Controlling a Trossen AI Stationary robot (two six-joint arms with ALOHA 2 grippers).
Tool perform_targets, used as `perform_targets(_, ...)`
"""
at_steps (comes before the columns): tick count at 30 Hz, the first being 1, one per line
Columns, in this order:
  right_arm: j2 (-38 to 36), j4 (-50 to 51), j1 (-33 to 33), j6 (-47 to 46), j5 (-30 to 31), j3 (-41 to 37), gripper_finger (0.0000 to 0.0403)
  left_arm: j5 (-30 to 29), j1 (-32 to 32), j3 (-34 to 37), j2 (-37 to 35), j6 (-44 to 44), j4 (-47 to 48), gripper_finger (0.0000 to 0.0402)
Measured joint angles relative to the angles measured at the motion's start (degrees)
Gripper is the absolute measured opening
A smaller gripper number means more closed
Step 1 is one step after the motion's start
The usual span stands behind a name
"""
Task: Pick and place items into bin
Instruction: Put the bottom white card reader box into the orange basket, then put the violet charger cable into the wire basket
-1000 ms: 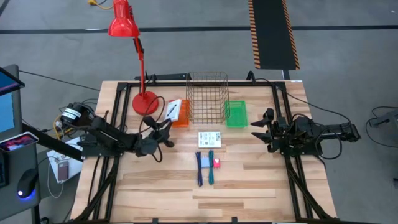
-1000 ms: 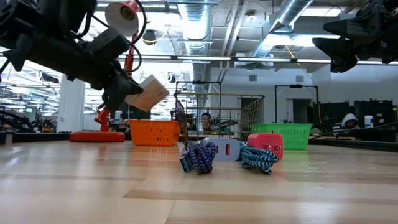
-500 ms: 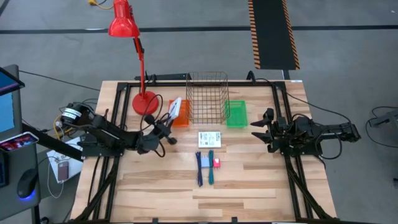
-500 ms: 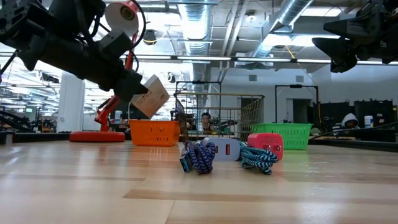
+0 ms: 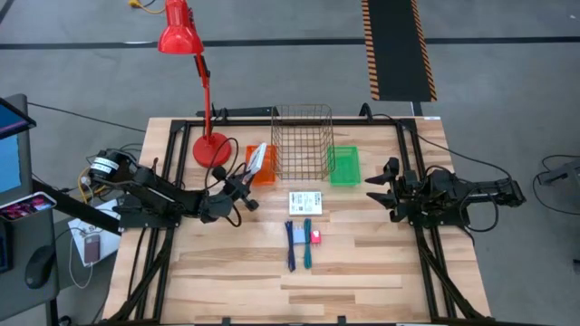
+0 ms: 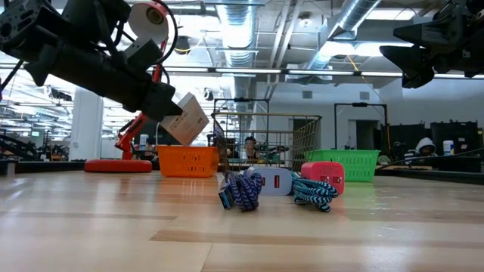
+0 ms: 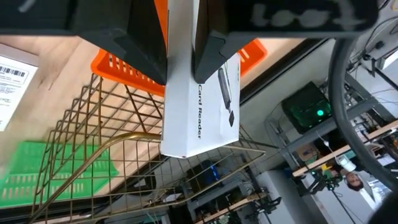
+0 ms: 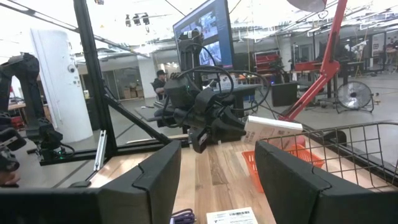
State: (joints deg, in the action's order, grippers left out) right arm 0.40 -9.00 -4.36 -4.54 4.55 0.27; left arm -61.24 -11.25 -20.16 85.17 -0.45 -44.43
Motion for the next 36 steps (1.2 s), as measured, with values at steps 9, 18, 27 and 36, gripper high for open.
perform_targets(9,0.0,-0.02,0.0,-0.02,-0.01,-0.01,0.0198,4.03,0.02,0.0,0.0,0.42,-0.02,0.0061)
perform_targets(18,0.0,-0.02,0.02,-0.02,-0.02,0.0,0.0198,3.99,0.02,0.0,0.0,0.37,-0.06,0.0086)
perform_targets(27,0.0,-0.02,0.01,-0.02,-0.02,0.0,0.0198,3.97,0.02,0.0,0.0,0.35,-0.06,0.0109)
perform_targets(36,0.0,0.0,0.02,-0.02,0.0,0.0,0.0198,8.19,0.04,0.0,0.0,-1.43,0.03,0.011)
